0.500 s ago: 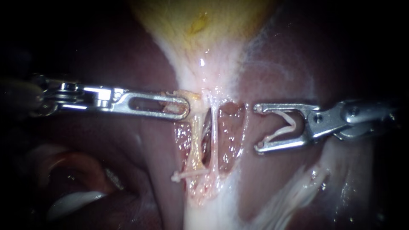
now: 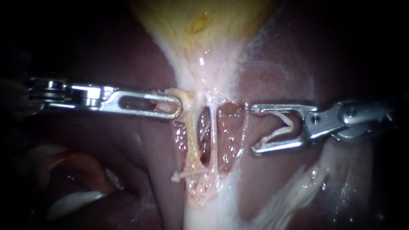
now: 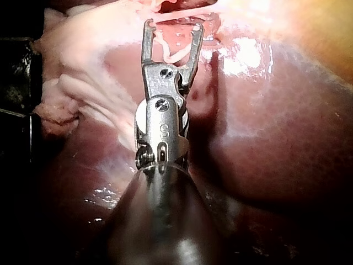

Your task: Clipping second clip left tube

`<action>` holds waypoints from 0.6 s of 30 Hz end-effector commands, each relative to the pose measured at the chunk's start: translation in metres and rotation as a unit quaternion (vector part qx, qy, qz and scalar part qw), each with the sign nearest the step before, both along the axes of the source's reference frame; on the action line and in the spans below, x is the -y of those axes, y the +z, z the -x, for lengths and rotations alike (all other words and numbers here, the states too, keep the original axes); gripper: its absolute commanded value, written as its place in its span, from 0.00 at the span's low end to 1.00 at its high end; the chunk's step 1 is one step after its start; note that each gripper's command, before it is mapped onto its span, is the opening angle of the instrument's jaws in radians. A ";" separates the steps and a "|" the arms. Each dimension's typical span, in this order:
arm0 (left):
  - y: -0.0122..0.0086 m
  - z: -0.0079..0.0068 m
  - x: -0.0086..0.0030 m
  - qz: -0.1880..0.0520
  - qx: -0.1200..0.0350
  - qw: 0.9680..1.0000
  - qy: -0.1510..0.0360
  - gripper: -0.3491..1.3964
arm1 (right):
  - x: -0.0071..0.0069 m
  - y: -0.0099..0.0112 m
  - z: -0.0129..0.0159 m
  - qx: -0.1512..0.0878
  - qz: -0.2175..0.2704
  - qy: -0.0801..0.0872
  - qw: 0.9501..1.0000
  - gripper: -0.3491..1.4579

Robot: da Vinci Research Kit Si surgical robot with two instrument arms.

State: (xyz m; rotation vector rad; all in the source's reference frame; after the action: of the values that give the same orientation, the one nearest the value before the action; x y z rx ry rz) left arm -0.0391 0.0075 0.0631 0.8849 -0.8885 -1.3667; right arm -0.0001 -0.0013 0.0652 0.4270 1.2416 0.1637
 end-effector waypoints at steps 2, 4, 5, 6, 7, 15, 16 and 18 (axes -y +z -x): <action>-0.0009 0.0001 0.0002 -0.002 0.003 1.000 -0.003 0.00 | 0.0001 -0.0001 -0.0002 0.000 0.000 0.000 1.000 0.47; -0.0017 0.0002 0.0004 -0.003 0.003 1.000 -0.003 0.00 | 0.0002 -0.0001 -0.0005 -0.001 0.000 -0.001 1.000 0.47; -0.0019 0.0003 0.0004 -0.002 0.004 1.000 -0.004 0.00 | 0.0002 -0.0001 -0.0006 -0.001 0.000 -0.001 1.000 0.47; -0.0020 0.0003 0.0005 -0.003 0.004 1.000 -0.004 0.00 | 0.0003 0.0000 -0.0007 -0.001 0.000 -0.002 1.000 0.47; -0.0021 0.0003 0.0006 -0.003 0.004 1.000 -0.004 0.00 | 0.0004 0.0000 -0.0009 -0.001 0.000 -0.001 1.000 0.47; -0.0022 0.0003 0.0006 -0.003 0.004 1.000 -0.004 0.00 | 0.0022 0.0017 -0.0036 -0.002 0.004 -0.014 1.000 0.47; -0.0022 0.0003 0.0006 -0.003 0.004 1.000 -0.004 0.00 | 0.0027 0.0022 -0.0041 -0.004 0.007 -0.017 1.000 0.47; -0.0022 0.0003 0.0006 -0.003 0.004 1.000 -0.005 0.00 | 0.0033 0.0029 -0.0051 -0.005 0.006 -0.022 1.000 0.47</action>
State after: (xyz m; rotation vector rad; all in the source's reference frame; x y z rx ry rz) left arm -0.0394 0.0069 0.0609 0.8919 -0.8968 -1.3745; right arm 0.0054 -0.0049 0.0684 0.4465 1.2414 0.1168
